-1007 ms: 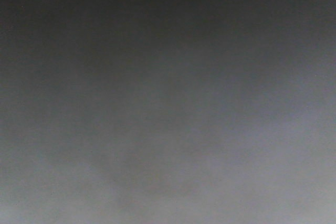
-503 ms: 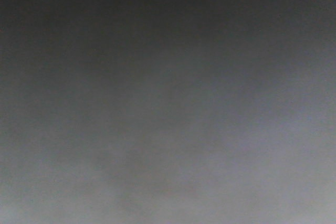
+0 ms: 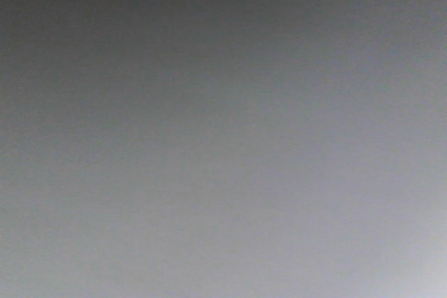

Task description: Grab box from left shelf to table start

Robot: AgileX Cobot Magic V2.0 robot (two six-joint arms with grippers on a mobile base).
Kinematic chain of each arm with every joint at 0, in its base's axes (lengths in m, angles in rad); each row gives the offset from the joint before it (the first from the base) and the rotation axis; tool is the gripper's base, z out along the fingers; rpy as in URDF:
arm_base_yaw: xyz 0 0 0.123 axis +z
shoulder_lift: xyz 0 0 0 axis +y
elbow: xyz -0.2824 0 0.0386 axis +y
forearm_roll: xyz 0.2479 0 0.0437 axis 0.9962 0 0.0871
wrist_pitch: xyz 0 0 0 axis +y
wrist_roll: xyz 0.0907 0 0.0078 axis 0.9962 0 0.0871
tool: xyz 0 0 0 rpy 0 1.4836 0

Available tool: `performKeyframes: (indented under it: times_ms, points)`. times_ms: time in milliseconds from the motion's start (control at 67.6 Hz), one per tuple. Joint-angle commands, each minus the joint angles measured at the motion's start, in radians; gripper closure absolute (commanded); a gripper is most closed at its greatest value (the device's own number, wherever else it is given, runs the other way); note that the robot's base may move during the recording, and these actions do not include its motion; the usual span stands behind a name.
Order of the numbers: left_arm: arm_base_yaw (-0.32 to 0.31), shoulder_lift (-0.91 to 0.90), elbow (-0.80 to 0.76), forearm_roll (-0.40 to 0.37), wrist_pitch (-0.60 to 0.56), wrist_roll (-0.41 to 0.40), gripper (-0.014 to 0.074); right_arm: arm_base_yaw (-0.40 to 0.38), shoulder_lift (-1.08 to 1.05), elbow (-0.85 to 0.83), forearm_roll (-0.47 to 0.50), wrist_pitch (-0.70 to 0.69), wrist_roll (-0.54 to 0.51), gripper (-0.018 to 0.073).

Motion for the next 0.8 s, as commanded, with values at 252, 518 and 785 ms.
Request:
performKeyframes:
  times_ms: [252, 518, 785]
  points:
    - [-0.011, 0.247, -0.259, -0.052, -0.059, 0.034, 0.0695, 0.003, 0.131, -0.106, 0.037, 0.011, 0.003, 0.0492]
    - [-0.011, 0.509, -0.408, -0.040, -0.070, 0.034, 0.0695, 0.003, 0.284, -0.188, -0.159, 0.086, 0.003, 0.0492]
    - [-0.011, 0.799, -0.563, 0.015, -0.083, 0.034, 0.0695, 0.003, 0.503, -0.278, -0.171, 0.086, 0.003, 0.0492]
